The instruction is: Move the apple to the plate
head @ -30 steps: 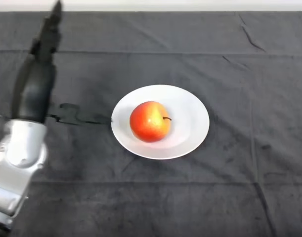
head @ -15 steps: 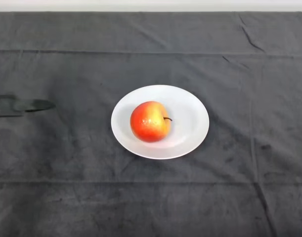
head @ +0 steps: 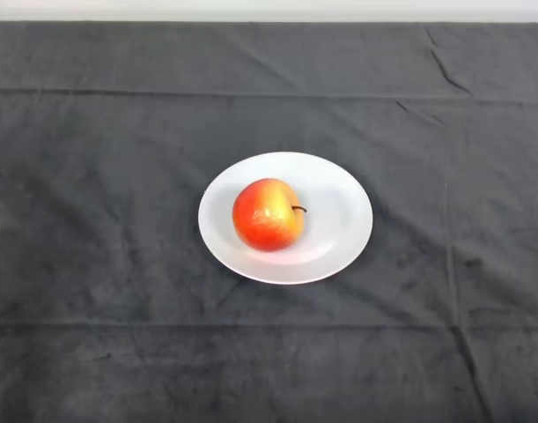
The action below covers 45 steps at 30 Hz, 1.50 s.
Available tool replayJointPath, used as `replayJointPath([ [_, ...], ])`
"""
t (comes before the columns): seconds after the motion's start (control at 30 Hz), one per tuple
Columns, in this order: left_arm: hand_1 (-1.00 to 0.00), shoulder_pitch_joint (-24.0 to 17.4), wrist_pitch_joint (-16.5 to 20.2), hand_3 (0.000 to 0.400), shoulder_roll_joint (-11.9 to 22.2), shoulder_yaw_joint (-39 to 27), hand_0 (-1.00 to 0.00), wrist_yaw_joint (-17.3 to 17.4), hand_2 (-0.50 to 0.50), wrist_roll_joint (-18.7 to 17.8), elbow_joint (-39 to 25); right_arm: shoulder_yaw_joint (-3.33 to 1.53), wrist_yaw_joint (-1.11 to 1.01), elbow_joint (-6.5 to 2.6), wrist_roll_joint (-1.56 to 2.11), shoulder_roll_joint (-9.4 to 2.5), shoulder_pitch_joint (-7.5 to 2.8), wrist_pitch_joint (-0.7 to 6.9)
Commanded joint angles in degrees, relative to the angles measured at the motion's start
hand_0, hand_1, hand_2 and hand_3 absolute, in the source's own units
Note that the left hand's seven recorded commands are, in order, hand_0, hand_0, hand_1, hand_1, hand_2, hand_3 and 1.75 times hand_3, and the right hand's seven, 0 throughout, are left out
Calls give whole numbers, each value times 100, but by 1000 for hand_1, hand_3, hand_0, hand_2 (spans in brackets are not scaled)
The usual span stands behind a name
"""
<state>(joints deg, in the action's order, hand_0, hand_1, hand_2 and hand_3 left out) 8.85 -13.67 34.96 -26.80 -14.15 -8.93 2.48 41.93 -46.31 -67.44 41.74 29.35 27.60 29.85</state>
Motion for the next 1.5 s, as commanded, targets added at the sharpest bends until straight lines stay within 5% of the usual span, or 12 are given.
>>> replayJointPath([
  [0.03,0,-236,-164,0,360,-265,0,67,0,-77,-9,65,83,37,53,-44,-52,20],
  [0.57,0,-234,-455,0,398,-1238,0,168,0,-402,770,67,73,17,55,-35,-45,23],
  [1.5,0,7,-304,0,276,-1349,0,146,0,-289,944,67,60,-4,53,-28,-38,21],
])
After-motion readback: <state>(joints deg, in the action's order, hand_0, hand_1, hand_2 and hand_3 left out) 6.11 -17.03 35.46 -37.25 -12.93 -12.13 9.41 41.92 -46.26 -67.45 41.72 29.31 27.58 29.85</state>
